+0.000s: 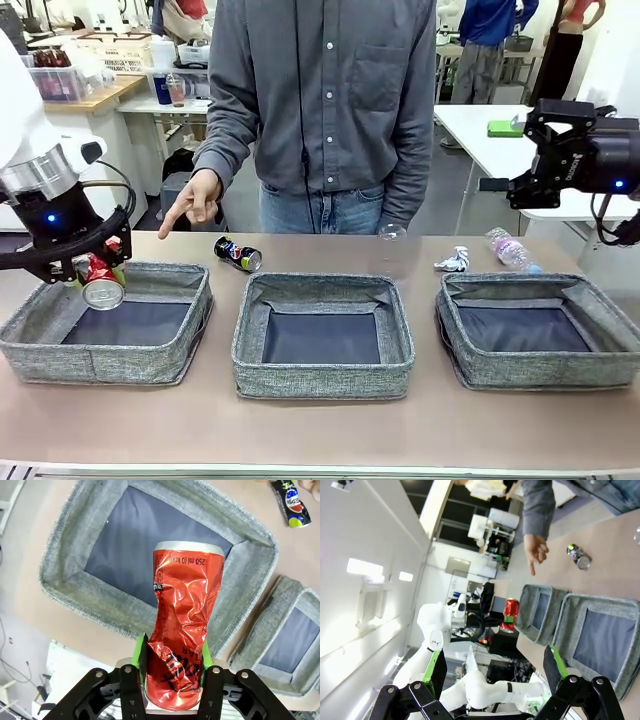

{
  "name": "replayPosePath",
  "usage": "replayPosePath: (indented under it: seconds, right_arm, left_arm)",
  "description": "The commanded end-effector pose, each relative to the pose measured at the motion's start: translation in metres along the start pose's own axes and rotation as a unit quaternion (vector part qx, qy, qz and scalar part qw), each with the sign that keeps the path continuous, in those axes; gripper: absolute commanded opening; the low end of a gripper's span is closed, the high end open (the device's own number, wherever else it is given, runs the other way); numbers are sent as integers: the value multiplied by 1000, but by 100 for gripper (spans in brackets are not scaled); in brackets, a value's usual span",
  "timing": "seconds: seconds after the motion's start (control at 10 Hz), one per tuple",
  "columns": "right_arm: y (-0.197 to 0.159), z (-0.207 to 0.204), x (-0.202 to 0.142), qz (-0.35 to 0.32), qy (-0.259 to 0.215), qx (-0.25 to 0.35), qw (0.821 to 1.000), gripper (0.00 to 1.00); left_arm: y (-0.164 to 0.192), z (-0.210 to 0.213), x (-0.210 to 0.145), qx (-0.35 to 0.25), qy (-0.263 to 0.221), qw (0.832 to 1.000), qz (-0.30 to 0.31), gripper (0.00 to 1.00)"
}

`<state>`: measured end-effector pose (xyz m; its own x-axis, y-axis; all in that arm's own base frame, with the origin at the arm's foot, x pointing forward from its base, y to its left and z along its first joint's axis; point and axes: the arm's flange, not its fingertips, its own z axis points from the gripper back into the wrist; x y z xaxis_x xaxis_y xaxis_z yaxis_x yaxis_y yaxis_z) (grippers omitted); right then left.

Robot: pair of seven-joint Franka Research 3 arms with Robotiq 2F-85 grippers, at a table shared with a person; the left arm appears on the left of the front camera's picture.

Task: Sort the waste into the appropriate baskets.
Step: Place the picked waste into the Fabric basket indicated by the person.

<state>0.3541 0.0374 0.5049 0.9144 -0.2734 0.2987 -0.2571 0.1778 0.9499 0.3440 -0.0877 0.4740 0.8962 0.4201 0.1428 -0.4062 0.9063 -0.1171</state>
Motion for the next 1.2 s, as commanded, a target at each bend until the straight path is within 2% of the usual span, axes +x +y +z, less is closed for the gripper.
replayPosePath:
  seconds: [0.0, 0.1, 0.6, 0.7, 0.8, 0.9, 1.0, 1.1]
  right_arm:
    - [3, -3, 2, -5, -5, 8, 1000, 100]
    - [3, -3, 2, -5, -5, 8, 1000, 100]
    - [3, -3, 2, -5, -5, 8, 1000, 100]
    - [3, -3, 2, -5, -5, 8, 1000, 100]
    - [3, -3, 2, -5, -5, 8, 1000, 100]
    - [3, -3, 2, -5, -5, 8, 1000, 100]
    - [3, -3, 2, -5, -5, 8, 1000, 100]
    - [3, -3, 2, -5, -5, 8, 1000, 100]
  left_arm:
    - [-2, 0, 0, -4, -8, 1000, 13, 82]
    - [-1, 0, 2, -3, -5, 1000, 10, 100]
    - [0, 6, 5, -16, -14, 1000, 12, 100]
    - [-3, 9, 5, -27, -13, 1000, 4, 100]
    - [-6, 14, 3, -63, 4, 998, -20, 100]
    - [-11, 20, 1, -146, 33, 987, -64, 100]
    - [-15, 25, 1, -235, 68, 963, -112, 100]
    - [-16, 30, 5, -332, 135, 922, -142, 100]
